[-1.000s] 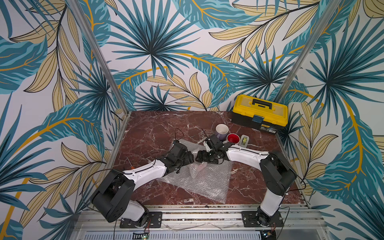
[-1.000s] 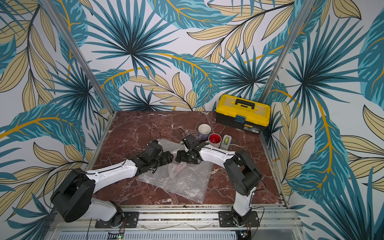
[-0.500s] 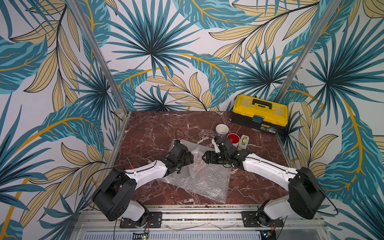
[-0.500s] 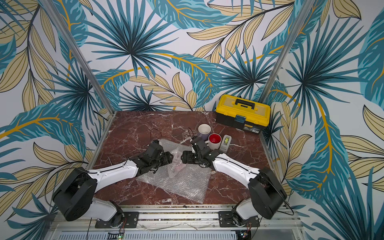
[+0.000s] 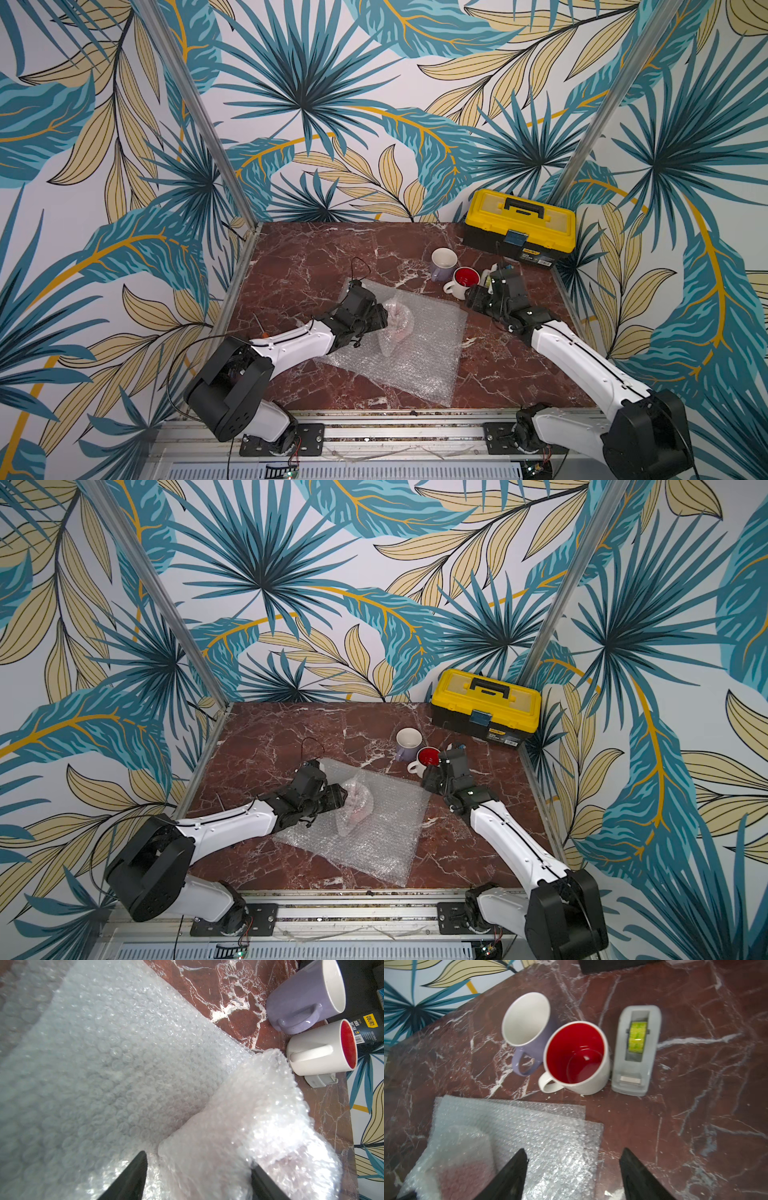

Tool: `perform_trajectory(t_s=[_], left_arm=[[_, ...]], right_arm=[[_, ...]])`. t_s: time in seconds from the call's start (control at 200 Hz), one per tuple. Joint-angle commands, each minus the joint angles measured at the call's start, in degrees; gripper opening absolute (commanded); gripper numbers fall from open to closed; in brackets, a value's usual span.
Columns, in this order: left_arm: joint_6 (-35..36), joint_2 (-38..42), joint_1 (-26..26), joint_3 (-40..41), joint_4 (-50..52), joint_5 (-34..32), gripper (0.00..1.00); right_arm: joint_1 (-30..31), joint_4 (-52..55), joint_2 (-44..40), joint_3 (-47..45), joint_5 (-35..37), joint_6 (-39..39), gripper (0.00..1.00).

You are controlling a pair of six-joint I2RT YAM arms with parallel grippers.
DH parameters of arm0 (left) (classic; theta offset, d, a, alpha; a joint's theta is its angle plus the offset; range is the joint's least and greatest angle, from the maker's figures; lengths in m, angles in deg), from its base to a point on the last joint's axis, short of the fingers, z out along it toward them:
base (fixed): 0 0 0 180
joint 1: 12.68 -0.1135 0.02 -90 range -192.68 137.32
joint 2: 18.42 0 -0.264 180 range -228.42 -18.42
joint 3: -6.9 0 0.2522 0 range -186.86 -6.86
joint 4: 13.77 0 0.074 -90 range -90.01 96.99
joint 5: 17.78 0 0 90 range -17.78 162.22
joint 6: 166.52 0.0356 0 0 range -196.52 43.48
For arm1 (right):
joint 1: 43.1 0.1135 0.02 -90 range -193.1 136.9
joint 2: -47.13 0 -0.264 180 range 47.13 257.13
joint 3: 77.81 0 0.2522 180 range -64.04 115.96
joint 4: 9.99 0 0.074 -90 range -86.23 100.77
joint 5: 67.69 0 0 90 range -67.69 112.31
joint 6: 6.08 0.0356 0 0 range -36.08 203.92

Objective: Wrap mugs in bubble wrap
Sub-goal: Tear off the tape using the Tape Cutter.

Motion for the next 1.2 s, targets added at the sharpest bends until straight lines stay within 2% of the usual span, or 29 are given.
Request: perform_trajectory(t_s=[0.0, 0.165, 0.33, 0.421, 0.716, 0.961, 1.197], left_arm=[[1.38, -1.69, -0.04, 0.89, 2.89, -0.06, 0.69], [2.53, -2.39, 0.48, 0.1, 2.9, 0.79, 0.69], [4.61, -3.31, 0.75, -1.05, 2.85, 2.12, 0.69], [6.13, -3.49, 0.84, -1.57, 2.86, 2.8, 0.69], [11.89, -3.63, 0.84, -3.27, 2.87, 5.09, 0.63], [12.04, -4.04, 0.84, -3.27, 2.74, 5.59, 0.6], [11.25, -3.16, 0.84, -3.18, 2.43, 5.79, 0.6]], right_arm=[[-8.29, -0.98, 5.14, 0.24, -13.03, 0.29, 0.66], [-18.24, -9.47, 12.29, 0.77, -24.61, 3.33, 0.6], [-23.34, -12.67, 19.87, 3.71, -33.38, 4.46, 0.56], [-25.49, -14.64, 22.33, 4.2, -35.42, 4.79, 0.52], [-29.18, -16.0, 28.46, 7.56, -41.07, 1.61, 0.51], [-29.92, -16.8, 32.45, 9.34, -45.23, 0.55, 0.51], [-29.93, -19.8, 35.04, 9.6, -49.0, 1.62, 0.45]])
